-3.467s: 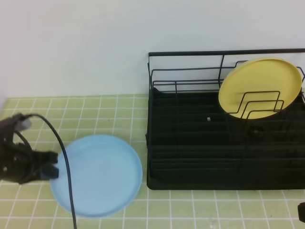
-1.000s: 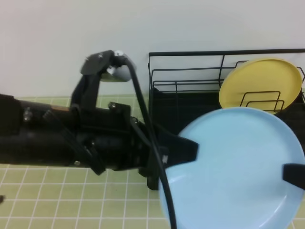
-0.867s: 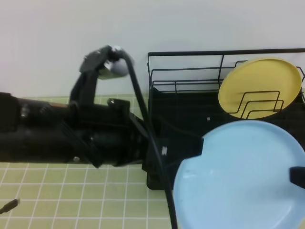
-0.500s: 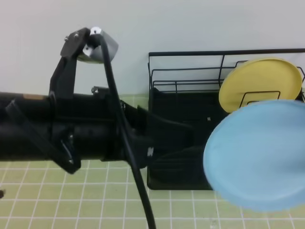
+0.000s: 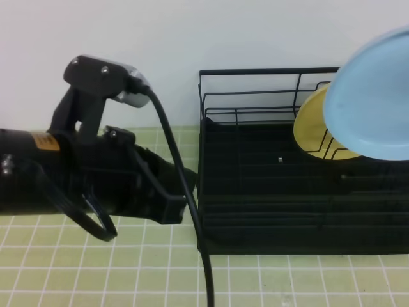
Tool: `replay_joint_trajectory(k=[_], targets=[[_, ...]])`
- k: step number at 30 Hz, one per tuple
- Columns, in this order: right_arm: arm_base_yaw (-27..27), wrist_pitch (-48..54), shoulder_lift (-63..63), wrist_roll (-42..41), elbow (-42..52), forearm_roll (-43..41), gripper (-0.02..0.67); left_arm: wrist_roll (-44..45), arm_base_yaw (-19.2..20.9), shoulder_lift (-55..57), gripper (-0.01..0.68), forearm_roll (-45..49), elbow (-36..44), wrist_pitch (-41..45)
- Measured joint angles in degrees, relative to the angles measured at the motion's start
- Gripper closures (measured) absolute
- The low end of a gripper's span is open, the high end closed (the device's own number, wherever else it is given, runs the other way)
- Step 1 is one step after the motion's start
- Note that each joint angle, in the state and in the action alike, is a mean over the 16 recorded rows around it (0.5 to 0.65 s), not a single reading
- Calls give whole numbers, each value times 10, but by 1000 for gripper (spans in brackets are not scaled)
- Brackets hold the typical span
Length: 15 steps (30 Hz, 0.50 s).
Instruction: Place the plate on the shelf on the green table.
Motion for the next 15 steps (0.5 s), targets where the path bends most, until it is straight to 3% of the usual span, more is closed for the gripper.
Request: replay_joint_trajectory(k=[9, 15], targets=[[63, -135, 110, -41, -33, -127, 622, -38, 1, -1, 673, 44, 0, -20], [80, -211, 160, -62, -34, -147, 622, -39, 1, -1, 673, 51, 0, -25]])
